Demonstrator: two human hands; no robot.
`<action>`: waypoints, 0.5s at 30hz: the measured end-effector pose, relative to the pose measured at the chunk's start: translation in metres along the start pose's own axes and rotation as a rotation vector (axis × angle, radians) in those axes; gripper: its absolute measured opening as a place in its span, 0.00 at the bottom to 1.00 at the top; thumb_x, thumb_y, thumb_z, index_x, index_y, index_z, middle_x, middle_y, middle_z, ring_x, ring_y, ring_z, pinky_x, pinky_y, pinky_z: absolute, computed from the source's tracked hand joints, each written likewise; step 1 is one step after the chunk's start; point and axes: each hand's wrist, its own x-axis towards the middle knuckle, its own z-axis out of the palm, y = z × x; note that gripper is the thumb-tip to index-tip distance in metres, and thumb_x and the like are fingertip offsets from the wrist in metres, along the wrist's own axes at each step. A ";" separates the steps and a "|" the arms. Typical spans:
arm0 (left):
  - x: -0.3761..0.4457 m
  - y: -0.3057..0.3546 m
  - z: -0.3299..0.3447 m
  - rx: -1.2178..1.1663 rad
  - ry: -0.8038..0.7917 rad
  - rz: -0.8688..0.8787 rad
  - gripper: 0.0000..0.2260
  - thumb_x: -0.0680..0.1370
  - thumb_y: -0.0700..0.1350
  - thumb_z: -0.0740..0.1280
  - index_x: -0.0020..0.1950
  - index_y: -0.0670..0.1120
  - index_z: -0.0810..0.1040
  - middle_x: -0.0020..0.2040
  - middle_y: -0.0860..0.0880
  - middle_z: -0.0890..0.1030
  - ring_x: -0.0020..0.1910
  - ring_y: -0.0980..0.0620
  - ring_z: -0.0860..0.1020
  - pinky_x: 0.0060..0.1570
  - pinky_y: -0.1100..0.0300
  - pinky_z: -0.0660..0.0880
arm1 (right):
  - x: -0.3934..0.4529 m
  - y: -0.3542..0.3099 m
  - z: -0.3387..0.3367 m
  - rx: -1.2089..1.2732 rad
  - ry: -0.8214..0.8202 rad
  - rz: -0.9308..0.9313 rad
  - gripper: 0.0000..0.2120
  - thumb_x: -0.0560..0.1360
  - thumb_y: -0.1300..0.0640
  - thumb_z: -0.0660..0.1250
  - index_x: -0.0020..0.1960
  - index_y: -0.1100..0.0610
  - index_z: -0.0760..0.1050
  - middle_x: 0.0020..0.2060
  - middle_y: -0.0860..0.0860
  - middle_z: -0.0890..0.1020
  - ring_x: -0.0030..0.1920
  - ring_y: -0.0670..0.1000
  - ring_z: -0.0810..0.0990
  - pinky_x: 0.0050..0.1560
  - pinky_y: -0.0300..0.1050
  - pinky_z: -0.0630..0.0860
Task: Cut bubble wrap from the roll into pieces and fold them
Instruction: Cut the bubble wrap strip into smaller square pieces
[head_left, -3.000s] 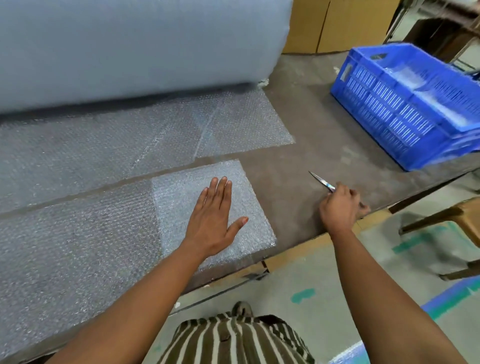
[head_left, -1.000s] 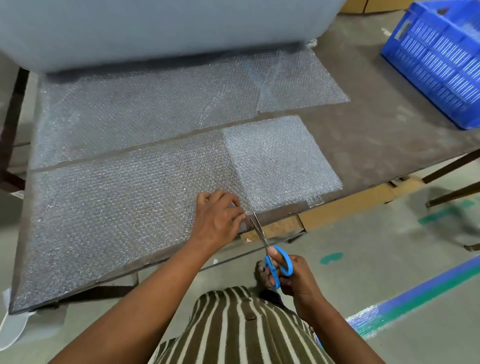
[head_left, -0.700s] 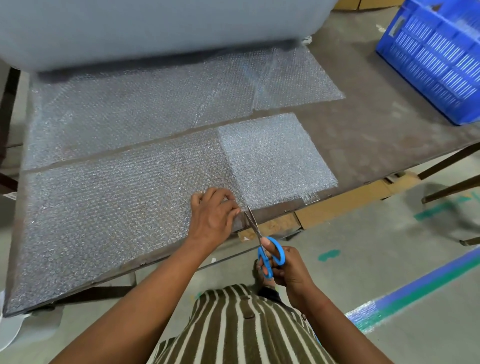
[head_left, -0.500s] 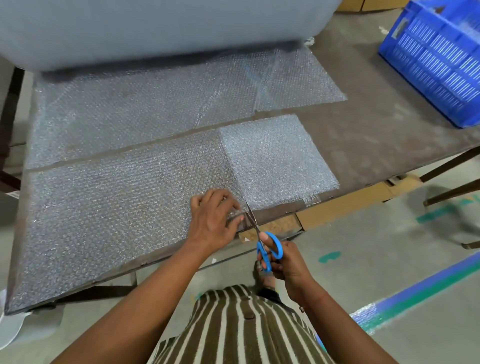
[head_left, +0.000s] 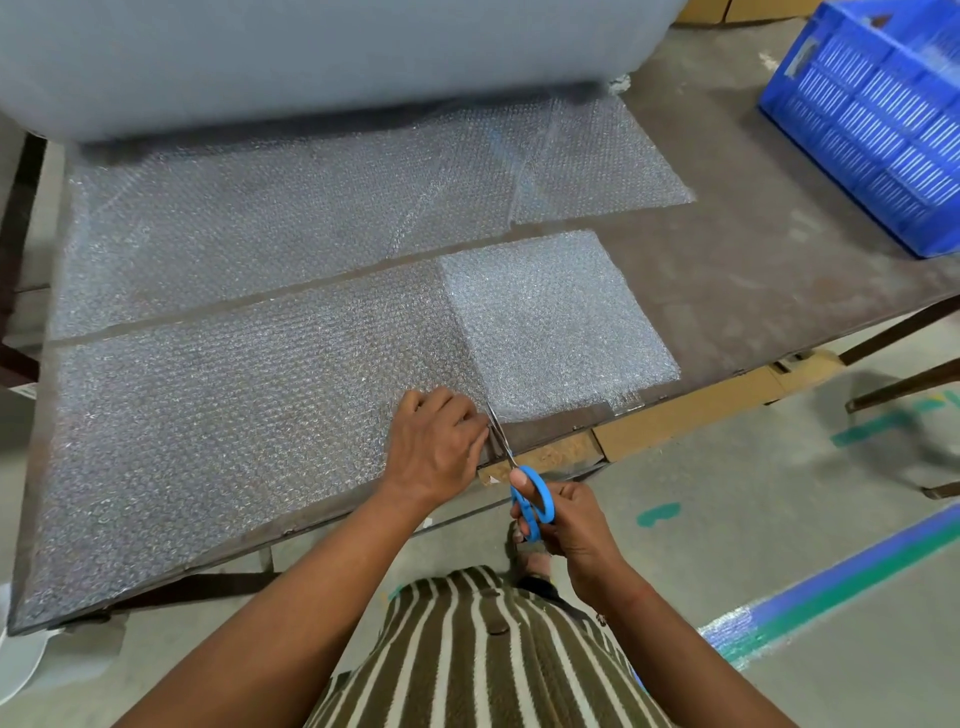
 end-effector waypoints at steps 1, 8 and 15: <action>0.000 -0.001 0.001 -0.007 -0.002 0.001 0.04 0.76 0.46 0.79 0.49 0.49 0.87 0.45 0.51 0.83 0.45 0.46 0.79 0.45 0.51 0.65 | 0.000 0.000 0.000 0.000 0.001 0.001 0.24 0.72 0.45 0.81 0.39 0.68 0.81 0.29 0.57 0.79 0.26 0.46 0.74 0.30 0.33 0.70; -0.003 -0.005 0.007 -0.050 0.030 0.014 0.03 0.77 0.46 0.78 0.50 0.49 0.88 0.45 0.51 0.82 0.45 0.47 0.79 0.45 0.50 0.67 | 0.000 0.004 -0.001 0.016 0.017 0.003 0.20 0.76 0.51 0.77 0.42 0.70 0.82 0.33 0.60 0.80 0.26 0.46 0.73 0.29 0.33 0.70; -0.006 -0.008 0.014 -0.093 0.071 0.031 0.03 0.78 0.45 0.78 0.51 0.48 0.88 0.46 0.51 0.83 0.45 0.46 0.79 0.42 0.48 0.70 | 0.001 0.004 -0.003 0.023 0.023 0.007 0.24 0.77 0.54 0.77 0.44 0.77 0.79 0.29 0.56 0.78 0.25 0.46 0.72 0.29 0.32 0.69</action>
